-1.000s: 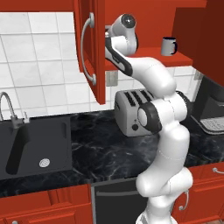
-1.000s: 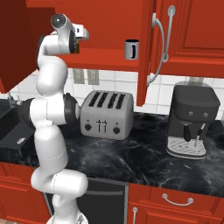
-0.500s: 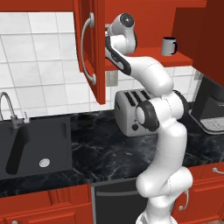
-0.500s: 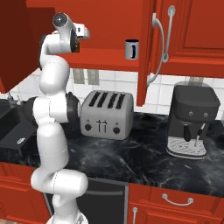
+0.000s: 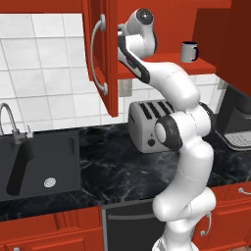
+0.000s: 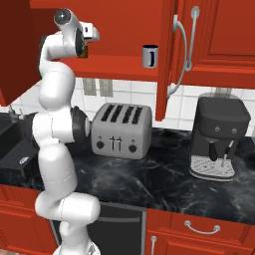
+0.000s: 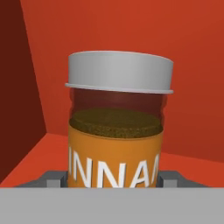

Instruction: Take the cinnamon bottle from the cabinet and place it on the dining table, next to the plate with the cupcake. Then take the chocolate from the dining counter and place it on the cupcake plate.

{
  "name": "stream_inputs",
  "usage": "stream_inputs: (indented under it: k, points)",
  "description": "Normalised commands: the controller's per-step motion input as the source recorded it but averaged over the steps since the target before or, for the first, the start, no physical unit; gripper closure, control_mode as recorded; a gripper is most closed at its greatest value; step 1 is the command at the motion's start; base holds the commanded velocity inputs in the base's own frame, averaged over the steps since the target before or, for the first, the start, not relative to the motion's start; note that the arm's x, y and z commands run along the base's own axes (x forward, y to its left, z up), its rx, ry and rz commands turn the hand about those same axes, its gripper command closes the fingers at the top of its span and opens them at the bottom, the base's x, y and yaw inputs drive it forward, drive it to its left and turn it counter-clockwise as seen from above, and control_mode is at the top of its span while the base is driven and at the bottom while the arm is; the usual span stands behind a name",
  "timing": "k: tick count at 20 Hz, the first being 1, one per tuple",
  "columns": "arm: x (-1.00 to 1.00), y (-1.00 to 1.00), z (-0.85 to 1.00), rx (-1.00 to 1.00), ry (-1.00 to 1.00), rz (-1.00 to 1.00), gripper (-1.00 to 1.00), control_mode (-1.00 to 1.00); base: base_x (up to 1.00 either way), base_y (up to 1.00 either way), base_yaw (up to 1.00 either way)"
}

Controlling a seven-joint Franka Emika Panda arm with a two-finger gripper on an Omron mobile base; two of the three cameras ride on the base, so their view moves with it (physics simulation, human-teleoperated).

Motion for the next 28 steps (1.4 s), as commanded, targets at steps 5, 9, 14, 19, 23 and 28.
stream_inputs:
  k: [5,9,14,19,23,28]
  points:
    - [-1.00,-0.04,-0.01,0.00,-0.06,-0.01,1.00,-1.00,0.00,0.00,0.00]
    - [-1.00,-0.20,-0.01,0.01,-0.05,-0.01,1.00,-1.00,0.00,0.00,0.00]
    - [-1.00,-0.25,0.00,0.02,-0.05,0.00,1.00,-1.00,0.00,0.00,0.00]
    - [-1.00,-0.38,-0.01,0.03,-0.12,0.00,1.00,-1.00,0.00,0.00,0.00]
    - [-1.00,-0.30,0.00,0.01,-0.16,0.00,1.00,-1.00,0.00,0.00,0.00]
    - [-1.00,-0.35,0.00,0.03,-0.20,0.00,1.00,-1.00,0.00,0.00,0.00]
